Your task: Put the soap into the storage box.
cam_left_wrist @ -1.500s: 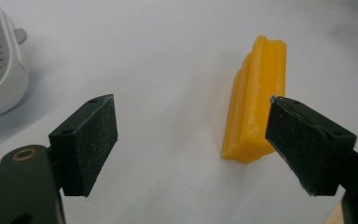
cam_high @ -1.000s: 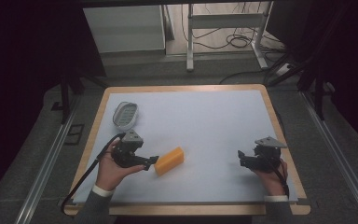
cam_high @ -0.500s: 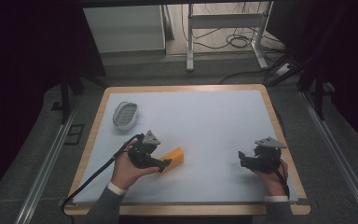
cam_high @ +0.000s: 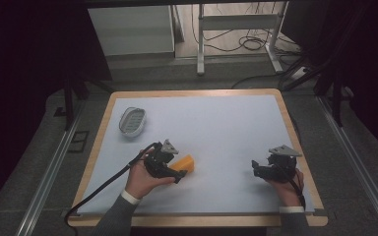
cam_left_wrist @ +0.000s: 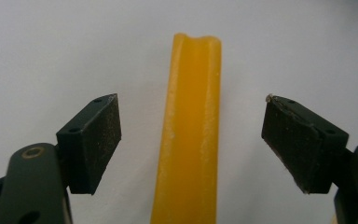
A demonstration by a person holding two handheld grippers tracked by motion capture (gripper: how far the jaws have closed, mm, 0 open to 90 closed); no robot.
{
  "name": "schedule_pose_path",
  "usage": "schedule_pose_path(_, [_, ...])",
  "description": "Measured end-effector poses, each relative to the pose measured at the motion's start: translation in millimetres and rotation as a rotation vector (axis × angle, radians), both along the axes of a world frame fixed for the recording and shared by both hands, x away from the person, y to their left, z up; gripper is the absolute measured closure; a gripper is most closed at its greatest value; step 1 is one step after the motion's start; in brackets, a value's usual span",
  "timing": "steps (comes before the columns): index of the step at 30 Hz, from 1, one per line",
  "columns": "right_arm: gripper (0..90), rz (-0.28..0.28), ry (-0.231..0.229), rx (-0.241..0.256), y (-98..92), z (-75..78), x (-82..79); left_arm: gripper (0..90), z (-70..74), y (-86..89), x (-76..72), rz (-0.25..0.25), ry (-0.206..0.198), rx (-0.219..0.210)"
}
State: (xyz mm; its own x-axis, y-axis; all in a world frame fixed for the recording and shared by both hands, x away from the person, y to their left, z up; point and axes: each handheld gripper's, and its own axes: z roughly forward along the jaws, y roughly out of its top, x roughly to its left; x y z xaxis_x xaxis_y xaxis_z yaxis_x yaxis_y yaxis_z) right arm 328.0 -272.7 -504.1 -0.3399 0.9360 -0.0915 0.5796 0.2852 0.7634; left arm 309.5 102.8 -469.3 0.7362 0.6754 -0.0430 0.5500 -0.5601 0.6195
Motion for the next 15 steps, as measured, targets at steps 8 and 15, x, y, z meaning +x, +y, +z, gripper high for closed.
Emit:
schedule_pose_path(8, [7.1, -0.001, 0.01, -0.001, 0.2, -1.4, 0.4, 21.1, -7.5, -3.9, 4.7, -0.002, 0.022, 0.017])
schedule_pose_path(15, [7.1, -0.004, 0.011, -0.003, -0.7, -1.9, 0.5, 27.0, -12.0, -7.0, 6.5, -0.016, 0.057, 0.019])
